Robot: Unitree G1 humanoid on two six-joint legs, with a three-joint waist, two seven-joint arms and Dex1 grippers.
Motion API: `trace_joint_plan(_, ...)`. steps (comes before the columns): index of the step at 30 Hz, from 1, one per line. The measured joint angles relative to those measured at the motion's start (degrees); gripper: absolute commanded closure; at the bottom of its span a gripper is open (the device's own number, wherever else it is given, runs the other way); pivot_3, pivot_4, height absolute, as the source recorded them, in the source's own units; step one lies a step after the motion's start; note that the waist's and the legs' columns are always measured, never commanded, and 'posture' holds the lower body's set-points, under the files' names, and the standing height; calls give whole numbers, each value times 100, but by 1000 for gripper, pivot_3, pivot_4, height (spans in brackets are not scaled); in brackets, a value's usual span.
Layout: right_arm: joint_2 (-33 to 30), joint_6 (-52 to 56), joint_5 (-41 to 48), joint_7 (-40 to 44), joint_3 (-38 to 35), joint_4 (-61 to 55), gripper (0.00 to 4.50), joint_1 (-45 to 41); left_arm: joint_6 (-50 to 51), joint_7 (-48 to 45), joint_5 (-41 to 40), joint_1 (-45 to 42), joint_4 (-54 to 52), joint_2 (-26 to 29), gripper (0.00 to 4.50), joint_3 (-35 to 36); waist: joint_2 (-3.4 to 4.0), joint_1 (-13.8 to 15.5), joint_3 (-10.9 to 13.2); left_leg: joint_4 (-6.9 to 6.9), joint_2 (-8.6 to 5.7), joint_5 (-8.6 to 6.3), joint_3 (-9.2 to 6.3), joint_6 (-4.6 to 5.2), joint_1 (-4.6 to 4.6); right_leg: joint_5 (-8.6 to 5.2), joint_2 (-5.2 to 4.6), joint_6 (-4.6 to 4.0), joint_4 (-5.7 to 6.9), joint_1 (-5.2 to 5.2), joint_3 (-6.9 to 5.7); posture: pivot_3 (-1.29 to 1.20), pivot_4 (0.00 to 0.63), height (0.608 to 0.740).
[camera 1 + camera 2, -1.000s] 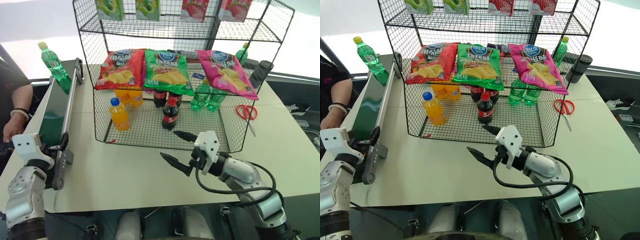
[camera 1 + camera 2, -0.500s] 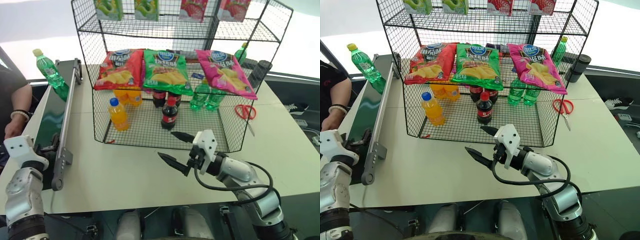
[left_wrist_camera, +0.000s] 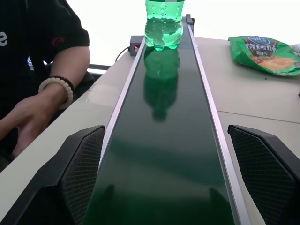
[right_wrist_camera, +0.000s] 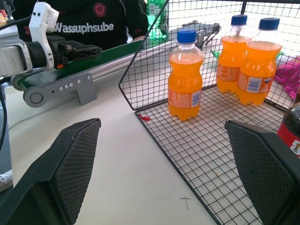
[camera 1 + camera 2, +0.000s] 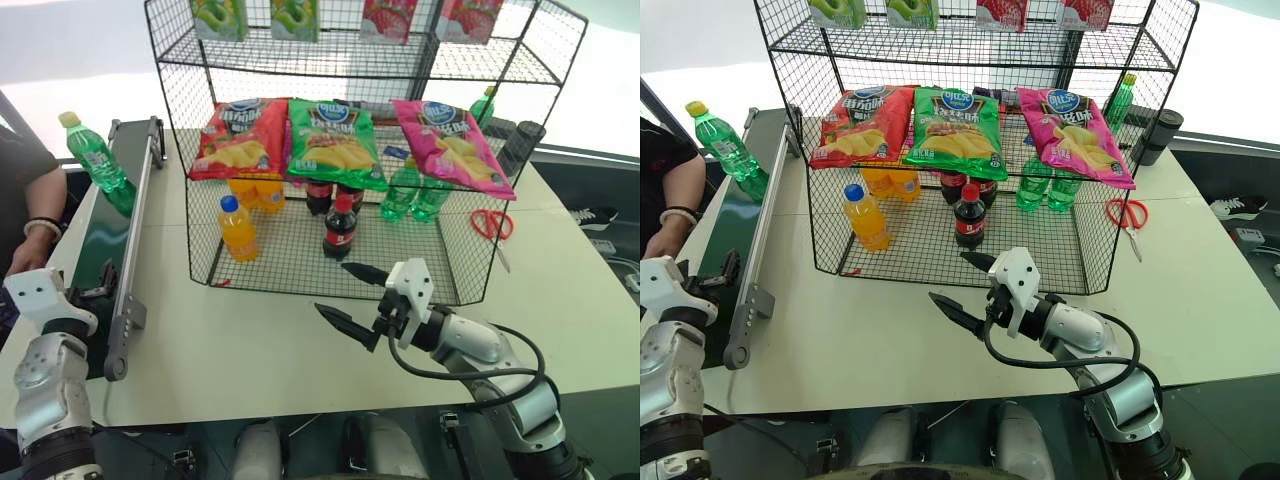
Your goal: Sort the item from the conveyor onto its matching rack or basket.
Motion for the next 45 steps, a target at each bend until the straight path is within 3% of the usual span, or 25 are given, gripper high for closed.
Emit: trace_joint_plan(45, 31, 0, 12, -67, 30, 0, 84, 0, -402, 167, -37, 51, 99, -105, 0, 13, 0, 2, 1, -2, 1, 0, 0, 0, -3, 0, -2, 0, -2, -3, -1, 0, 150, 734)
